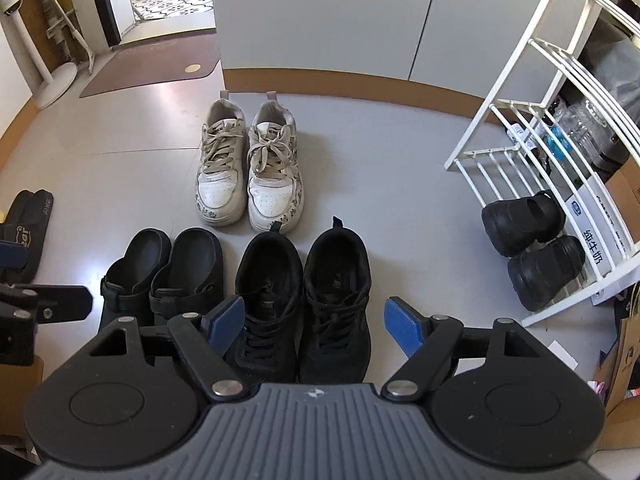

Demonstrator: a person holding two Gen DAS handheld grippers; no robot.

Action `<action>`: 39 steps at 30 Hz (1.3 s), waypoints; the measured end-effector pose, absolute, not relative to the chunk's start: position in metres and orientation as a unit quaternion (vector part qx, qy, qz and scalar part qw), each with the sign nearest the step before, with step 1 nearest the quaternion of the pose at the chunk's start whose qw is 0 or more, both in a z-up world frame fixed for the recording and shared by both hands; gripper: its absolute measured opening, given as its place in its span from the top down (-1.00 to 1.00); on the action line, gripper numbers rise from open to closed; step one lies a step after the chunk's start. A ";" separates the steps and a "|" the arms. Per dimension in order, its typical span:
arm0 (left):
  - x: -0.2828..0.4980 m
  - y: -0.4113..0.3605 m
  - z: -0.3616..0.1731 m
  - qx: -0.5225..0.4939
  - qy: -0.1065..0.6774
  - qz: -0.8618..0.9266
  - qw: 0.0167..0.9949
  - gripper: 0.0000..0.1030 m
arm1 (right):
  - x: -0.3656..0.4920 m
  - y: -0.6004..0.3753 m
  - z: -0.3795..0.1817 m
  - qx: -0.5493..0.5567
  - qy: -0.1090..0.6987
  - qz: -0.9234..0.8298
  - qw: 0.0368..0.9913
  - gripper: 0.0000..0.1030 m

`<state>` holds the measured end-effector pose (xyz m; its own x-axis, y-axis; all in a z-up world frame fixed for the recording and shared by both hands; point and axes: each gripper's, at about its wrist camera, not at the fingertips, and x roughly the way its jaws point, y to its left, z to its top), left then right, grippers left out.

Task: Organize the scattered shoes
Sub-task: 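Move the right gripper down onto the black laced sneakers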

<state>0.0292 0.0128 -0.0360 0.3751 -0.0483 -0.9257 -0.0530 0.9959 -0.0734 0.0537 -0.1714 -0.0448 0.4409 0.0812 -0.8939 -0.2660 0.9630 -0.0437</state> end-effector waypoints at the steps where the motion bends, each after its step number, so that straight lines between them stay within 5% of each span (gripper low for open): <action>1: 0.032 0.011 -0.038 -0.042 0.560 -0.002 0.827 -0.79 | 0.055 -0.172 -0.046 -0.088 0.519 0.103 0.844 -0.58; 39: 0.083 0.006 -0.028 -0.055 0.545 -0.058 0.835 -0.79 | 0.106 -0.171 -0.109 -0.059 0.492 0.165 0.852 -0.49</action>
<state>0.0829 0.0065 -0.0278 0.3996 -0.1559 -0.9033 0.0365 0.9874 -0.1543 0.1061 -0.1706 -0.1090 0.4603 0.2235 -0.8592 -0.3406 0.9382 0.0615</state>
